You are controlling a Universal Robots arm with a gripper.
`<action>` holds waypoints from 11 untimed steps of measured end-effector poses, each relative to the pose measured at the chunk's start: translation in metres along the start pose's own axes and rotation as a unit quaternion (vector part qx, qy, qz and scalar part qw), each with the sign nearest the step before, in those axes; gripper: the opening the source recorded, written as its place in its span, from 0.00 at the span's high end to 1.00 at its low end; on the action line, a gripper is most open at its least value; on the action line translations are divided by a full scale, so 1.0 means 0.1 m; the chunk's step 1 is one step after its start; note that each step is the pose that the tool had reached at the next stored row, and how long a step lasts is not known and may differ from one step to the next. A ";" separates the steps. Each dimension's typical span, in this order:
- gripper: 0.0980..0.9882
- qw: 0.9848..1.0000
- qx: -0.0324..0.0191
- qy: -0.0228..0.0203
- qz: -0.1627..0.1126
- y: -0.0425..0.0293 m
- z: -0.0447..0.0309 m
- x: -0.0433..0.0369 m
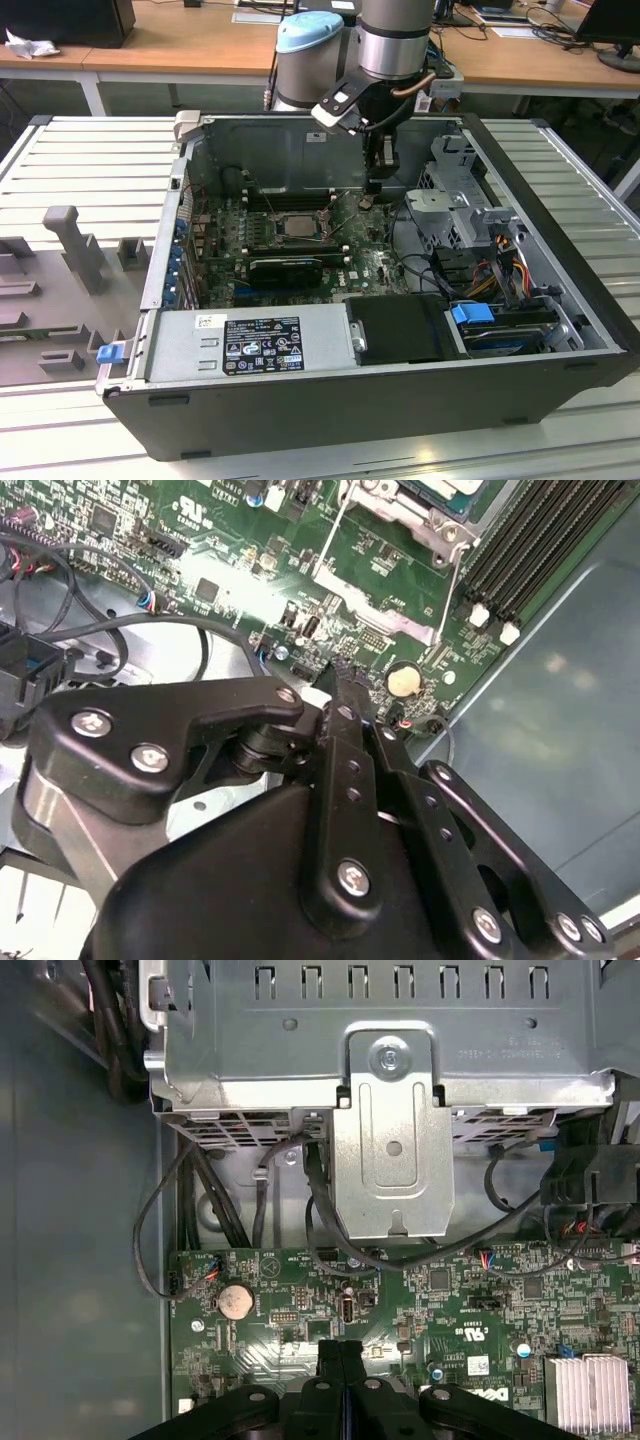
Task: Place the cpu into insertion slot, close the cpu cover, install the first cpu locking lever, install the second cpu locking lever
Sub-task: 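Close the cpu cover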
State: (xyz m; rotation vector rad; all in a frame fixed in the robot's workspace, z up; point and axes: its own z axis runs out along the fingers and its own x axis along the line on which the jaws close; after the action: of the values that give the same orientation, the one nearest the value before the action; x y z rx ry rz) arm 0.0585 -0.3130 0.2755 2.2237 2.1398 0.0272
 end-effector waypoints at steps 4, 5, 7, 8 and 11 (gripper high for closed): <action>0.99 1.000 0.000 0.002 0.000 -0.004 0.080 0.000; 0.99 1.000 0.000 0.002 0.000 -0.005 0.100 0.001; 0.99 1.000 0.000 0.003 0.000 -0.007 0.140 0.002; 0.99 1.000 0.000 0.003 0.000 -0.008 0.173 0.003; 0.99 1.000 0.000 0.003 0.000 -0.014 0.290 0.006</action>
State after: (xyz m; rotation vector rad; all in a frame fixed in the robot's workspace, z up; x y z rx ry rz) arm 0.0586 -0.3132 0.2465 2.2263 2.1425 0.0328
